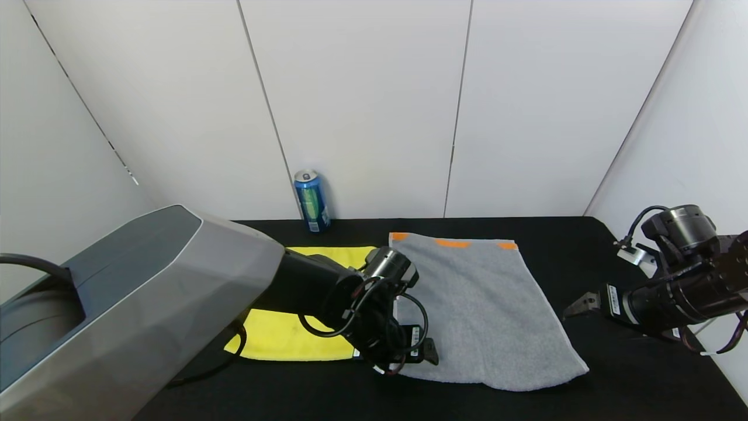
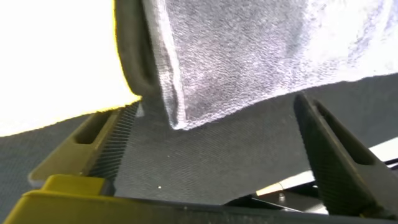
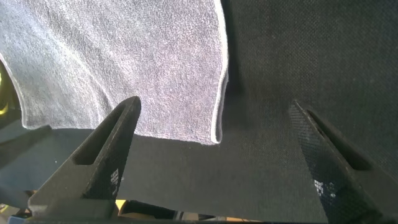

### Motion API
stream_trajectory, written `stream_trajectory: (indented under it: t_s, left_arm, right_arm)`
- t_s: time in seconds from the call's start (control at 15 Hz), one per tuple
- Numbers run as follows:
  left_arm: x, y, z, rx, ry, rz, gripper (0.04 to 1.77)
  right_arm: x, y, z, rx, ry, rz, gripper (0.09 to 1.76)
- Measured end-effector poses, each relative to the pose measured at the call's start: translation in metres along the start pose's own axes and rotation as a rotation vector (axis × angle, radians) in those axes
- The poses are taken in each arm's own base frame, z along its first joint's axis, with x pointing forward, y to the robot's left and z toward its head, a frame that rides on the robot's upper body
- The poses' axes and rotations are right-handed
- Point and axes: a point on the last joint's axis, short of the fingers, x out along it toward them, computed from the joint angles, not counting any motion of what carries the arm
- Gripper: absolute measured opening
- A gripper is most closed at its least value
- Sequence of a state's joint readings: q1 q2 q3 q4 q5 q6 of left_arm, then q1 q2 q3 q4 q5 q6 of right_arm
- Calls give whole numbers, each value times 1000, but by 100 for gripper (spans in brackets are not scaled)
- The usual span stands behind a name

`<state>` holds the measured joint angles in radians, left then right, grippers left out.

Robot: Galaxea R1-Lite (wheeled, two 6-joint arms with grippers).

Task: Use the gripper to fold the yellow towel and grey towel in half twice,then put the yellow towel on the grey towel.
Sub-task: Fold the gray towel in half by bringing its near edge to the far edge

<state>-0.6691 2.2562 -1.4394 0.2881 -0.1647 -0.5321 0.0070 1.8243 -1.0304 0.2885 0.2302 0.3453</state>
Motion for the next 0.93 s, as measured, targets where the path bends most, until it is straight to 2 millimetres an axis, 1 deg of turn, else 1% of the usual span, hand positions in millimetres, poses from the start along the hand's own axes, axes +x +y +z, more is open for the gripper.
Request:
stream_trajectory:
  t_s: [0.2, 0.47, 0.93]
  left_arm:
    - [-4, -2, 1, -13, 14, -50, 172]
    - [-7, -6, 2, -12, 8, -63, 172]
    - [-1, -7, 3, -12, 13, -61, 172]
  right_arm:
    - [1, 0, -1, 2, 6, -2, 171]
    - [3, 0, -1, 11, 9, -4, 171]
    - [3, -1, -1, 14, 12, -6, 171]
